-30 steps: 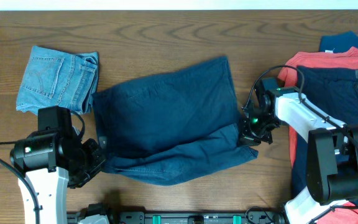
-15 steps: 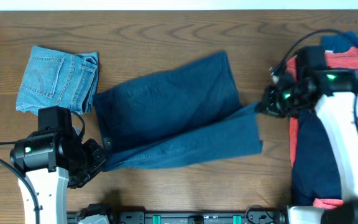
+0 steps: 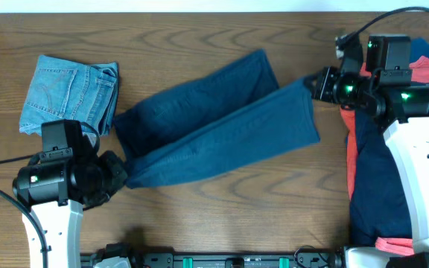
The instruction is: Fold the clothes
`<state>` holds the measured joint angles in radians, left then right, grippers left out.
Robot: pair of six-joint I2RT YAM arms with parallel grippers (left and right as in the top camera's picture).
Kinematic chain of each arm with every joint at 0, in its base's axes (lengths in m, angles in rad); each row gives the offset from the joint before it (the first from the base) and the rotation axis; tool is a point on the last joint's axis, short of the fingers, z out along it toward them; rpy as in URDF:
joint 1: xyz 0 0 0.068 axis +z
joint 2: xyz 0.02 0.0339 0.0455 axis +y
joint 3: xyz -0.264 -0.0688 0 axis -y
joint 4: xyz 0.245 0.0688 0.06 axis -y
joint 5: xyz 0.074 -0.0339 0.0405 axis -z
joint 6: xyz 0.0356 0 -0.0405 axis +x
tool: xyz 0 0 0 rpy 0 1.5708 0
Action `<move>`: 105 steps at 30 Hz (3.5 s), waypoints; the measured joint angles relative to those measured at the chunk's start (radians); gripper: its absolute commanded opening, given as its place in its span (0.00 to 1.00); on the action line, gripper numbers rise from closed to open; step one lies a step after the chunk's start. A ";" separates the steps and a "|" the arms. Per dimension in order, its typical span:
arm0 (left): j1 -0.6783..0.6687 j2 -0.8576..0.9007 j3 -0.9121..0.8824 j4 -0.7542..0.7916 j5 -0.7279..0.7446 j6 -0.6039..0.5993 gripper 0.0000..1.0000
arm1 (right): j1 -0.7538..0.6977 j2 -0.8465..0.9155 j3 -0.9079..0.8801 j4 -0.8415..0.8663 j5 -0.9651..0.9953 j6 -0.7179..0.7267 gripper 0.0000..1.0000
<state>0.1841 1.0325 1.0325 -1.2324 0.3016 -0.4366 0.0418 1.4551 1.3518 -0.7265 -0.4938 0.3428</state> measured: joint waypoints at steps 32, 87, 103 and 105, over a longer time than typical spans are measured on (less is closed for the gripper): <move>0.000 0.401 0.000 0.510 -0.180 0.015 0.56 | 0.090 0.467 0.000 0.573 0.066 0.086 0.57; 0.002 0.426 -0.073 0.313 -0.138 0.280 0.39 | -0.021 0.341 -0.148 0.015 0.256 -0.143 0.24; -0.197 0.521 0.010 0.575 0.063 0.280 0.06 | 0.263 0.436 -0.138 0.451 -0.054 -0.131 0.01; -0.206 0.589 0.010 0.585 0.043 0.280 0.06 | 0.303 0.519 -0.138 0.496 -0.061 -0.093 0.01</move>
<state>-0.0223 1.6211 1.0420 -0.6472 0.3447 -0.1566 0.3450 1.9739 1.2140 -0.2310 -0.5545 0.2501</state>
